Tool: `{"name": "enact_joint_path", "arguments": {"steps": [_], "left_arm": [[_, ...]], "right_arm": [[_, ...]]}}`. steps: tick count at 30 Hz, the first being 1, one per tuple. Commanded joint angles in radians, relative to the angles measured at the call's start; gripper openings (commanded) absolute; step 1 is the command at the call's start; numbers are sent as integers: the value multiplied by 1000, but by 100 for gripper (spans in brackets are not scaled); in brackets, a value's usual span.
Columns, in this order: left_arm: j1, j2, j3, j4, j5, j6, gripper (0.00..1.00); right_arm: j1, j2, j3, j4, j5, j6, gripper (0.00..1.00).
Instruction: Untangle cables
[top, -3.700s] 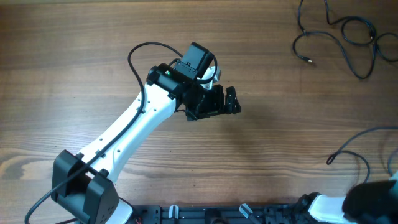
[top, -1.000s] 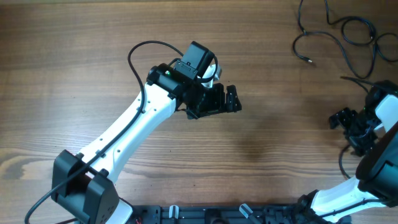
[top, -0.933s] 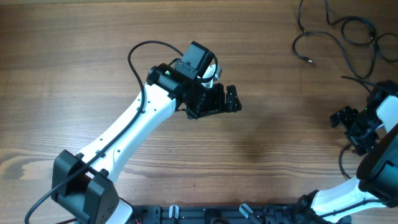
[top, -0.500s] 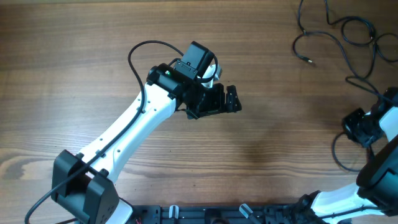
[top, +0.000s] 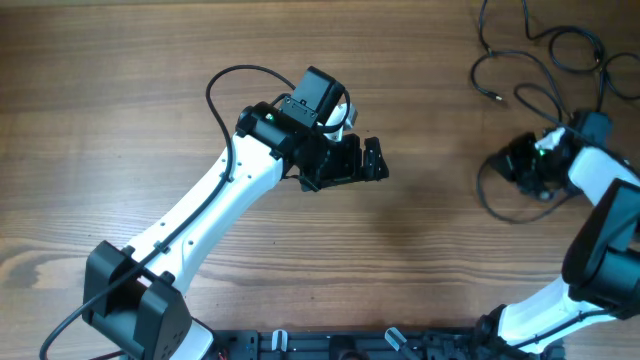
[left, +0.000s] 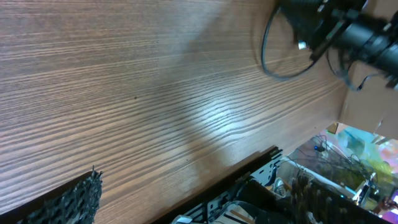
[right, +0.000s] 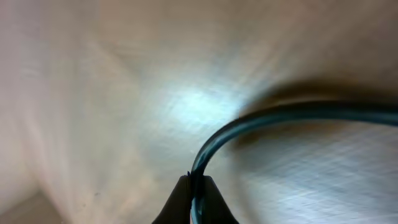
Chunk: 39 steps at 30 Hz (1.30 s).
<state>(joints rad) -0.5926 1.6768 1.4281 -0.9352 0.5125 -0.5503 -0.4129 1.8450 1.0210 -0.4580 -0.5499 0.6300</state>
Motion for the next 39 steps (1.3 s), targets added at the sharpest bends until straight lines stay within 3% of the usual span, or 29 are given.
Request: {"name": "enact_joint_path", "arguments": {"steps": [1,3,5,7,8,9,14,17,22,25,31,39], "left_arm": [[-1,6,5,1,-10,23,100],[-1,6,5,-1,-10,23,100],[-1,6,5,-4,-10,23,100],[-1,6,5,-5,-10,23,100],[-1,6,5,-5,-10,23,100],[-1,6,5,-5,-10,23,100],[-1,6,5,-13,-10,23,100],[-1,6,5,-12,-10,23,100],[-1,6,5,-13,-10,23,100],[-1,6,5,-29,-9,23,100],[-1,6,5,-42,-10,23,100],[-1,6,5,-30,-10,23,100]], "right_arm": [[24,13,159,-47,-10,35,4],[24,13,249,-96,-9,23,5],[24,13,338,-188,68,-14,43],[23,13,339,-217,98,-42,72],[23,13,339,-233,114,-66,83],[21,11,339,-247,130,-87,86],[-119,11,417,-384,253,-134,85],[-234,11,494,-472,506,-130,89],[-317,24,476,-425,790,-134,91],[-331,66,451,-278,789,-306,100],[-337,157,451,-140,651,-699,100],[-448,261,451,-46,406,-888,100]]}}
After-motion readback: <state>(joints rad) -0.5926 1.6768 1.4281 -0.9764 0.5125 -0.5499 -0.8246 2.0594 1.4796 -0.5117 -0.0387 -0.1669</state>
